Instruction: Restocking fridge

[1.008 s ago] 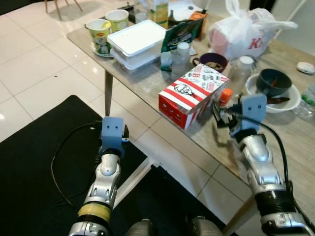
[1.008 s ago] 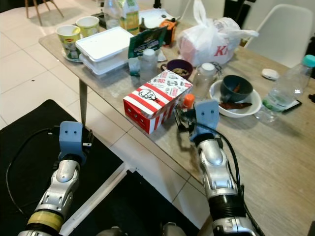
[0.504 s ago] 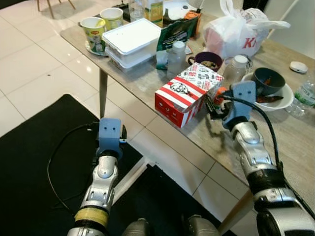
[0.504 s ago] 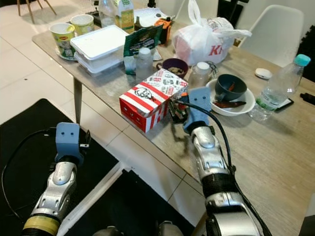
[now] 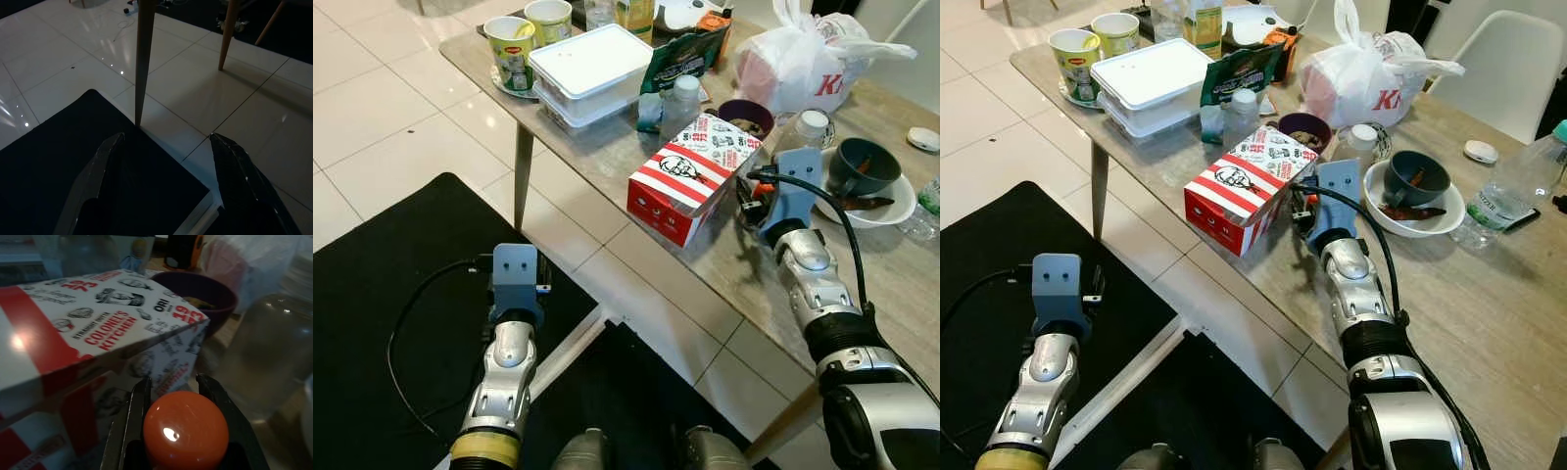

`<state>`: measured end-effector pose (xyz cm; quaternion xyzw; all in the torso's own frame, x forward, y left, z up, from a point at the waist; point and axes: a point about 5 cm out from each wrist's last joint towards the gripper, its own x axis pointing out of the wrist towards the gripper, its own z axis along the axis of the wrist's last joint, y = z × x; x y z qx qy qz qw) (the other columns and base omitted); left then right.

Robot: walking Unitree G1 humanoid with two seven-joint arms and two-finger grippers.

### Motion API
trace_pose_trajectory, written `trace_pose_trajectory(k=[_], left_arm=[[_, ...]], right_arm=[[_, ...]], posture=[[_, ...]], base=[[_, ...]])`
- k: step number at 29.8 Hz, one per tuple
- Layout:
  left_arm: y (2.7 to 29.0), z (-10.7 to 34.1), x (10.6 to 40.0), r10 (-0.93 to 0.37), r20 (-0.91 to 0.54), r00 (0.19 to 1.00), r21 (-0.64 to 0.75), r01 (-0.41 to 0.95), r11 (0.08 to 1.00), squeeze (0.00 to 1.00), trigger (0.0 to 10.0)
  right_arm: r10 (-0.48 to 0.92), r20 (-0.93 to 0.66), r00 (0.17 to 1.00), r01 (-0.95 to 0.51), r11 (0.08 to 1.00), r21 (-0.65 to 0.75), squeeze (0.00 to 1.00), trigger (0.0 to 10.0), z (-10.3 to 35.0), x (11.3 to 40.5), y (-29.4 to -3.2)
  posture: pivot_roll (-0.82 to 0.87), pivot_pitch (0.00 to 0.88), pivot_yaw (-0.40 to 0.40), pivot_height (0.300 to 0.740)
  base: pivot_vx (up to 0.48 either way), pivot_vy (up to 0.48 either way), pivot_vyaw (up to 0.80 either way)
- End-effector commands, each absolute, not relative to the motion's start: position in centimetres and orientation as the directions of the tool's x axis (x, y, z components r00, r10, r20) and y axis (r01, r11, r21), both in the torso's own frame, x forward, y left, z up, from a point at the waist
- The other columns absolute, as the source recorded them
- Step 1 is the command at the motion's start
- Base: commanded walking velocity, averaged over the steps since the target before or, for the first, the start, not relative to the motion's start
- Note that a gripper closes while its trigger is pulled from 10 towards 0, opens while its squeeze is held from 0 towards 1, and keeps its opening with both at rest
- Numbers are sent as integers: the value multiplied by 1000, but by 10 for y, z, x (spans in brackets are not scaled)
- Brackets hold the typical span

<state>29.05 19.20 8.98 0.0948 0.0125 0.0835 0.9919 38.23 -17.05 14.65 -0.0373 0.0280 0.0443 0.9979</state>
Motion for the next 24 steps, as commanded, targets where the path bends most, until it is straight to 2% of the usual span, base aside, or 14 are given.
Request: trace_pose_trajectory(k=[1, 6, 7, 8, 9, 13, 17, 21, 24], left_arm=[[191, 85, 290, 163, -38, 986, 205, -152, 967, 0, 10000], [185, 84, 295, 147, -44, 988, 197, -136, 971, 0, 10000], [183, 84, 296, 141, -45, 989, 195, -129, 972, 0, 10000], [183, 84, 296, 141, -45, 989, 195, -129, 972, 0, 10000], [182, 83, 297, 135, -48, 990, 192, -123, 974, 0, 10000], [177, 81, 299, 115, -63, 991, 189, -101, 977, 0, 10000], [169, 71, 295, 65, -107, 992, 188, -44, 981, 0, 10000], [160, 65, 292, 22, -134, 991, 186, 3, 983, 0, 10000], [157, 63, 291, 6, -142, 990, 183, 20, 983, 0, 10000]], right_arm=[[48, -77, 996, -53, 997, -63, 0, 0, 138, 379, -181], [15, -58, 998, -18, 998, -57, 0, 0, 138, 376, -192], [7, -42, 999, -10, 998, -57, 0, 5294, 140, 374, -196], [7, -42, 999, -10, 998, -57, 0, 5294, 140, 374, -196], [1, -26, 1000, -2, 999, -47, 0, 10000, 143, 373, -198], [-32, 8, 999, 32, 999, -8, 0, 10000, 147, 368, -206], [-165, 26, 986, 162, 982, 95, 0, 10000, 151, 354, -228], [-267, -13, 964, 267, 958, 105, 0, 10000, 153, 345, -249], [-272, -41, 961, 275, 958, 80, 0, 10000, 152, 343, -256]], posture=[[69, 161, -56, 740], [39, 135, -44, 740], [33, 130, -42, 740], [33, 130, -42, 740], [26, 126, -42, 740], [16, 120, -43, 740], [2, 117, -38, 740], [-11, 112, -34, 740], [-11, 110, -34, 740]], base=[[0, 0, 0], [0, 0, 0], [0, 0, 0], [0, 0, 0], [0, 0, 0], [0, 0, 0], [0, 0, 0], [0, 0, 0], [0, 0, 0]])
